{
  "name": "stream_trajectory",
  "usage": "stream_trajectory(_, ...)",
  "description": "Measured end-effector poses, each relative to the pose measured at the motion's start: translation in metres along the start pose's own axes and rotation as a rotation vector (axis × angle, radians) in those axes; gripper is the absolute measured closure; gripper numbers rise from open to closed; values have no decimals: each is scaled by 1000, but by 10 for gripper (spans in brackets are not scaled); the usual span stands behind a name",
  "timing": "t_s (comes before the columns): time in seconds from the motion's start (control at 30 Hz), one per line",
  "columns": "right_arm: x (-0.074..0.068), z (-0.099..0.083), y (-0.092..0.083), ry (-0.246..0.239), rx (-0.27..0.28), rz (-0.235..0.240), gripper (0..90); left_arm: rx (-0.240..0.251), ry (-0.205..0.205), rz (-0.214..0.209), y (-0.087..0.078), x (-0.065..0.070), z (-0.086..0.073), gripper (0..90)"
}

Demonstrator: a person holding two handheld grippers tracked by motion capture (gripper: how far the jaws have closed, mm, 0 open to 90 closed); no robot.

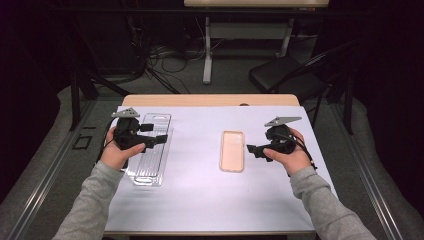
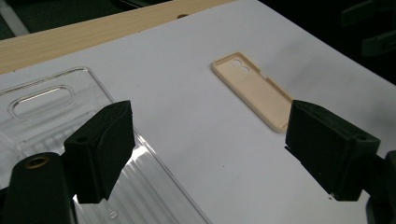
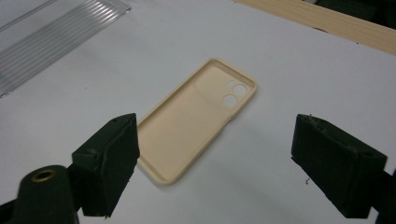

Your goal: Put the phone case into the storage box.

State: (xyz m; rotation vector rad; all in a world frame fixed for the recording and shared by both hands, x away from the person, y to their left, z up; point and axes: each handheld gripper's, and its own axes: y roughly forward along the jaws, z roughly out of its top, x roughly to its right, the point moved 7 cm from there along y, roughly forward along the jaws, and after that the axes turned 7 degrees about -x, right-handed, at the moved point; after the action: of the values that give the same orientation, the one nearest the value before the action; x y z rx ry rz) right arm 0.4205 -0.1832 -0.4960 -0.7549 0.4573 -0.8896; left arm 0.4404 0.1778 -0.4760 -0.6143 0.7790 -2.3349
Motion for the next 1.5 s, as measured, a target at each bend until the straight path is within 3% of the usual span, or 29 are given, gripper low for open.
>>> stream_trajectory(0.07,5,6,4,18,-14,-32,147,10,4,24,1,-2,5,209)
stream_trajectory(0.13,5,8,6,30,-25,-31,147,-3,6,31,3,-3,9,209)
stream_trajectory(0.27,4,15,13,38,-49,4,147,7,2,33,9,-5,17,226)
stream_trajectory(0.37,3,20,19,44,-66,10,147,14,5,63,10,-8,22,250)
stream_trajectory(0.57,4,27,27,70,-91,11,165,60,-12,49,7,-8,28,277)
stream_trajectory(0.77,3,30,36,49,-125,-9,237,66,17,66,-1,-4,25,327)
stream_trajectory(0.9,2,32,43,46,-146,-10,266,81,4,67,-4,-4,24,345)
stream_trajectory(1.07,3,32,54,18,-174,-41,334,43,23,95,3,-7,16,370)
stream_trajectory(1.17,6,29,62,39,-207,-38,386,25,47,100,6,-7,13,392)
stream_trajectory(1.27,8,26,69,53,-241,-27,435,37,43,98,5,-7,11,416)
stream_trajectory(1.43,7,26,77,1,-274,-21,472,56,57,65,5,0,11,440)
stream_trajectory(1.5,0,29,82,-57,-274,6,485,60,60,61,5,3,11,440)
